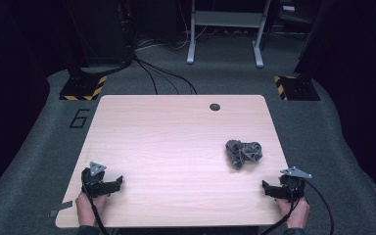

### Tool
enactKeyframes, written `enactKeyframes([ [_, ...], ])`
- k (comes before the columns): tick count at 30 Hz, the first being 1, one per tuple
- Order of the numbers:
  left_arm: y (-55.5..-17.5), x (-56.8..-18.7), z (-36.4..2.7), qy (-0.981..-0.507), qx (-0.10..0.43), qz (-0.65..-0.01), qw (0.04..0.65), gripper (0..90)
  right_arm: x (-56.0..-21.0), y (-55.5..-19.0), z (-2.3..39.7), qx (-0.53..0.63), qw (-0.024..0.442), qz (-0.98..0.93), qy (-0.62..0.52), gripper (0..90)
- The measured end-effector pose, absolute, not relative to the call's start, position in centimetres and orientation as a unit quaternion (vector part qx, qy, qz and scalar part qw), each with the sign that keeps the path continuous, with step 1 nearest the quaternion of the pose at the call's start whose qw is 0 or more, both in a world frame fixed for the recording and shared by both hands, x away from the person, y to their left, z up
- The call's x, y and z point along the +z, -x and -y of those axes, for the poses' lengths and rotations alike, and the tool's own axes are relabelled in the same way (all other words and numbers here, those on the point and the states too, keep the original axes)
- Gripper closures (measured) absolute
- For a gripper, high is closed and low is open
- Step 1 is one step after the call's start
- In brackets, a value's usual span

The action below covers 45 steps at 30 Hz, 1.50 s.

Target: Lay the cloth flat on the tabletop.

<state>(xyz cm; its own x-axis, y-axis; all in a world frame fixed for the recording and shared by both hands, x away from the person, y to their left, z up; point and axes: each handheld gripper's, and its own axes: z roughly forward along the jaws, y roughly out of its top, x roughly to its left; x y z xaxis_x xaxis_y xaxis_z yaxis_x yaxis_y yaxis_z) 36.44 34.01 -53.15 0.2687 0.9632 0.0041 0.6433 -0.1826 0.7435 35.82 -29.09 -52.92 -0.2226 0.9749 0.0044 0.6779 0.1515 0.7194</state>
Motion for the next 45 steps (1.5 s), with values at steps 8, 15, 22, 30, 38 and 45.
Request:
enactKeyframes([
  [8, -36.5, -53.2, -34.0, -0.728, 0.25, -0.55, 0.324, 10.0, -52.9, -35.8, 29.1, 0.306, 0.242, -0.719, -0.575, 2.8],
  [15, -36.5, -53.2, -34.0, -0.728, 0.25, -0.55, 0.324, 10.0, -52.8, -35.9, 29.0, 0.303, 0.239, -0.718, -0.579, 2.7],
  [22, -36.5, -53.2, -34.0, -0.728, 0.25, -0.55, 0.324, 10.0, -52.6, -36.1, 29.6, 0.321, 0.217, -0.714, -0.582, 1.8],
  [30, -36.5, -53.2, -34.0, -0.728, 0.251, -0.55, 0.324, 10.0, -51.3, -36.7, 28.9, 0.339, 0.208, -0.715, -0.575, 2.7],
  [38, -36.5, -53.2, -34.0, -0.728, 0.25, -0.55, 0.324, 10.0, -48.7, -38.1, 27.5, 0.351, 0.208, -0.726, -0.554, 3.3],
  [45, -36.5, -53.2, -34.0, -0.728, 0.25, -0.55, 0.324, 10.1, -46.4, -39.7, 26.5, 0.348, 0.21, -0.739, -0.537, 2.4],
])
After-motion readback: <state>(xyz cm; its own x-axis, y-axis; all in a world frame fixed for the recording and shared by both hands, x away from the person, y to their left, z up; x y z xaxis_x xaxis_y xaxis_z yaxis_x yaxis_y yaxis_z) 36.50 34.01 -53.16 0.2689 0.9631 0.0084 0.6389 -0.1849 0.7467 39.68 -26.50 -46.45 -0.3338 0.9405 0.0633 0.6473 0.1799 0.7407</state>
